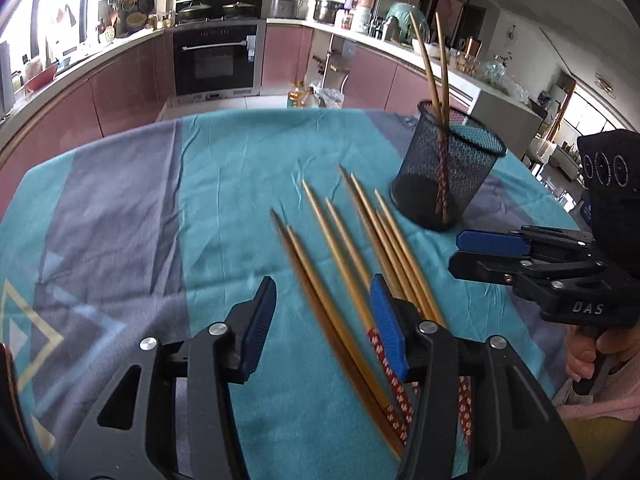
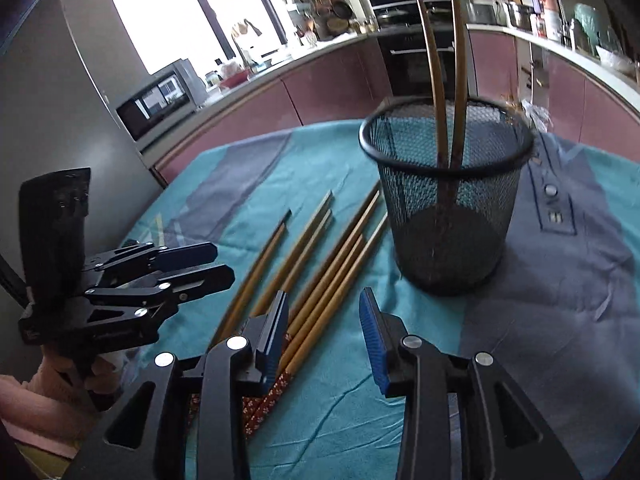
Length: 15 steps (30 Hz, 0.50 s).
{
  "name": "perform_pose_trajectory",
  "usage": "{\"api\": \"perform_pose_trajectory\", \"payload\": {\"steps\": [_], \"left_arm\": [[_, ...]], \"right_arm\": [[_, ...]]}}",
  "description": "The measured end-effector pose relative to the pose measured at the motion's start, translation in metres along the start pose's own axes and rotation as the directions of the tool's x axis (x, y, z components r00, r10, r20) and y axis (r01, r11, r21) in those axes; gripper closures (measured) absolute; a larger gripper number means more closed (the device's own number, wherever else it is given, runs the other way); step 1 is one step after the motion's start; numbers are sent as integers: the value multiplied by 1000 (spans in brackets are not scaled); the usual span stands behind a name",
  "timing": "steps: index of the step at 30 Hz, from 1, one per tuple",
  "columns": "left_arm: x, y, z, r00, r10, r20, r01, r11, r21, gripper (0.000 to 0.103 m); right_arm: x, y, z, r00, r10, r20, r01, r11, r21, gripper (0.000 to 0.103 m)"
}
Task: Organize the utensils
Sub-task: 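Open the right gripper and pull it back toward the chopstick row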
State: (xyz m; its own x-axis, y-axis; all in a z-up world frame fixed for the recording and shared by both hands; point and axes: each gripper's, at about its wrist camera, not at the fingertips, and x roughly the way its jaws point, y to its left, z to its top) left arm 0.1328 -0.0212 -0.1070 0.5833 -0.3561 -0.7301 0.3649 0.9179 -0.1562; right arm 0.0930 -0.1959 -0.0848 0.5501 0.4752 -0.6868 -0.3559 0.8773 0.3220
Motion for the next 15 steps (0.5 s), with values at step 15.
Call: {"api": "perform_pose_trajectory", "payload": {"steps": [15], "left_arm": [[3, -18, -7, 998, 56, -18, -56, 998, 14, 55]], "right_arm": [[23, 13, -6, 997, -68, -40, 67, 998, -14, 68]]}}
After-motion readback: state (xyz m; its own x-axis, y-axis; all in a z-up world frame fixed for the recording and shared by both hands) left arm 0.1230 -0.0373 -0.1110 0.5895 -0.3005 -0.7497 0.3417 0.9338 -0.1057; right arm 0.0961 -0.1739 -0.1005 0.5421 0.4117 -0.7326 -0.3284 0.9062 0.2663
